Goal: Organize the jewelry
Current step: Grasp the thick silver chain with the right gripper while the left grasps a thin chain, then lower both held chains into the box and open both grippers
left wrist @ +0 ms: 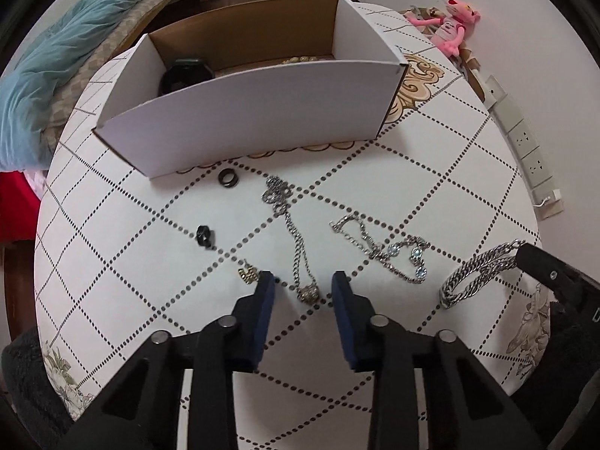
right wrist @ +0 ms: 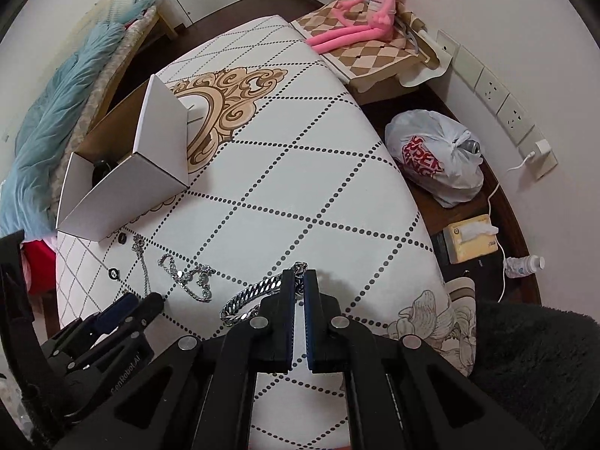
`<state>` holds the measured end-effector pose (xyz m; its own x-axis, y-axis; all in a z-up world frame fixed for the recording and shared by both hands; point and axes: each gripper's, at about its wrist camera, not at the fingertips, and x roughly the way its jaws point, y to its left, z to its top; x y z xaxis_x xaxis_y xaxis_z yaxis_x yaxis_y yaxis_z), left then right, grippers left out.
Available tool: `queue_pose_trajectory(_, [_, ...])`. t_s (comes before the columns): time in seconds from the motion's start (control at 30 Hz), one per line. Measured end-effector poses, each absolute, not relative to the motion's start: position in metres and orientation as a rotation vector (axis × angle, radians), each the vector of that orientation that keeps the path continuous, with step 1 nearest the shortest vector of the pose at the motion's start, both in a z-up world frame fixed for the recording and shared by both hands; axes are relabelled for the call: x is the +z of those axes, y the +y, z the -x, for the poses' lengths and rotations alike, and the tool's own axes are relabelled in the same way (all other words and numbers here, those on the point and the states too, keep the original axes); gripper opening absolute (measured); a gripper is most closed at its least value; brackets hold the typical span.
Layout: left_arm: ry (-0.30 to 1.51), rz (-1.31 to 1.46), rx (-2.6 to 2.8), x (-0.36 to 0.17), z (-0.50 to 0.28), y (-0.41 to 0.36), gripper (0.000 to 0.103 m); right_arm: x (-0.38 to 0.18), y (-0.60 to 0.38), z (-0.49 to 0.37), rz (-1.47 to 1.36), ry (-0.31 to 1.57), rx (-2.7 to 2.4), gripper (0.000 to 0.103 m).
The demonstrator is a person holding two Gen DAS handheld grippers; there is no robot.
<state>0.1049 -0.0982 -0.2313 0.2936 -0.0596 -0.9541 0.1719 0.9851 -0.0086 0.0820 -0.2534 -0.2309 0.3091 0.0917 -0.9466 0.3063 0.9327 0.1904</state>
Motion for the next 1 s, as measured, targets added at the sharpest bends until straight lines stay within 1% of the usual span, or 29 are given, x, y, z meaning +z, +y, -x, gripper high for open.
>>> queue_pose_trajectory(0.07, [1.258,-0.101,-0.167,-0.231,-0.105,-0.099,0.014,-0.232,-0.253,-0.082,-0.366,1.259,-0.146,0.005])
queue_pose_trajectory(0.13, [1.258,-0.090,-0.181,-0.232,-0.104,-0.099,0.008,-0.232,-0.252,-0.082,-0.366,1.260,-0.144,0.005])
queue_pose_trajectory(0.37, [1.235,-0.038,-0.222,-0.218,-0.099,-0.093,0.007,-0.217,-0.246,-0.082,-0.390,1.239,-0.103,0.005])
queue_pose_trajectory(0.6, [1.157,-0.016,-0.252,-0.175,-0.086,-0.074,0.006,-0.185,-0.235,-0.087,-0.387,1.196,-0.033,0.005])
queue_pose_trajectory(1.0, [1.074,0.075,-0.308,-0.114,-0.095,-0.052,0.006,-0.132,-0.221,-0.101,-0.401,1.107,0.049,0.005])
